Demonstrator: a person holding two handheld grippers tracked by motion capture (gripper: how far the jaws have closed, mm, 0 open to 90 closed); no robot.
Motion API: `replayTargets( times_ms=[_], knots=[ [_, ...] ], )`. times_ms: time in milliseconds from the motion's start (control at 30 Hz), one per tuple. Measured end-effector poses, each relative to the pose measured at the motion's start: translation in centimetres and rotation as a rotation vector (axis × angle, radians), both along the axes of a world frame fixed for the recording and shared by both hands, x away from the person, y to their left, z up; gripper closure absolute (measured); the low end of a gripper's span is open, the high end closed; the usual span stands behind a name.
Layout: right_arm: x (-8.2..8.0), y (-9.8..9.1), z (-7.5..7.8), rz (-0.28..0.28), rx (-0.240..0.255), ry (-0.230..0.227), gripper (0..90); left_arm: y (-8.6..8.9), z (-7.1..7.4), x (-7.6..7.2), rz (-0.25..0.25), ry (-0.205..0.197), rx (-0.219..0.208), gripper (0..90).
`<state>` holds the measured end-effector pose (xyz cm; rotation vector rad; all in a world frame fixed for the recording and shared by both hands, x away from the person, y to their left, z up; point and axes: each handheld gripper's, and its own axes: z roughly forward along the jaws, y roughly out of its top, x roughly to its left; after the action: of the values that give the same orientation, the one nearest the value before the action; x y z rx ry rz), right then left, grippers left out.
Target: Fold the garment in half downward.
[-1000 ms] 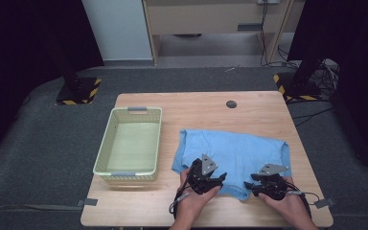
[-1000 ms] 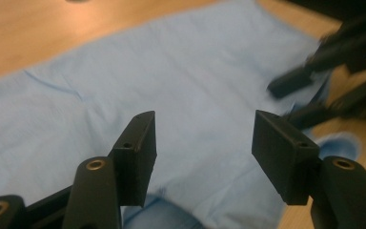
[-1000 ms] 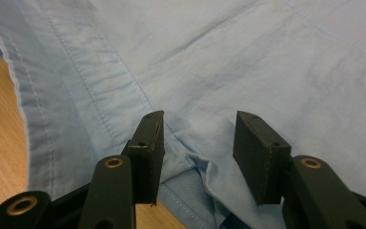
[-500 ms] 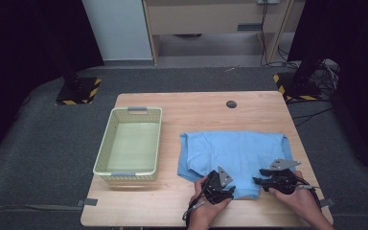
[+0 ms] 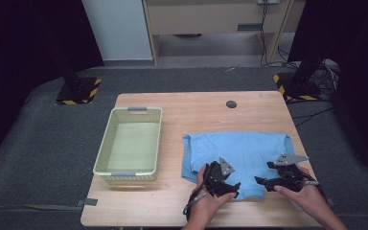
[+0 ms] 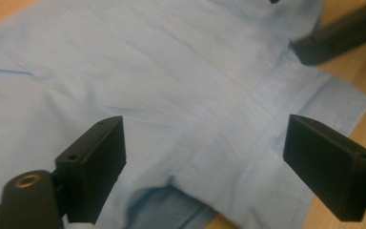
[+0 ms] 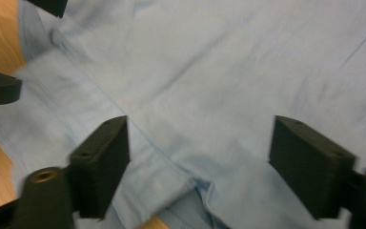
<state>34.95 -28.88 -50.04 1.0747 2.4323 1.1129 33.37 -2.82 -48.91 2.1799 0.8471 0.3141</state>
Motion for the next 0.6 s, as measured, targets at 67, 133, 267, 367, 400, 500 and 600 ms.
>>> replayTargets(
  times_ms=[67, 133, 267, 367, 400, 500, 600],
  knots=[
    [0.0, 0.3, 0.4, 0.004, -0.001, -0.007, 7.2, 0.7, 1.4, 0.8, 0.015, -0.008, -0.009, 5.9],
    [0.0, 1.2, 1.5, 0.015, -0.02, -0.028, 7.2, 1.2, 2.5, 1.6, 0.001, 0.017, -0.005, 2.2],
    [-0.1, 2.1, 2.3, 0.026, -0.016, -0.022, 6.9, 2.2, 4.2, 3.0, 0.004, 0.024, 0.008, 2.9],
    [-0.6, 3.4, 3.4, 0.068, -0.021, -0.018, 6.6, 3.0, 5.6, 4.0, 0.003, 0.03, -0.011, 3.0],
    [-0.6, 3.4, 3.4, 0.068, -0.021, -0.018, 6.6, 3.0, 5.6, 4.0, 0.003, 0.03, -0.011, 3.1],
    [-1.2, 5.1, 4.3, 0.098, -0.033, -0.026, 6.0, 3.4, 6.4, 5.0, -0.001, 0.022, 0.004, 3.5],
    [-1.4, 6.2, 4.7, 0.118, -0.041, -0.028, 6.3, 3.7, 6.7, 5.4, 0.007, 0.021, 0.006, 3.5]
  ],
)
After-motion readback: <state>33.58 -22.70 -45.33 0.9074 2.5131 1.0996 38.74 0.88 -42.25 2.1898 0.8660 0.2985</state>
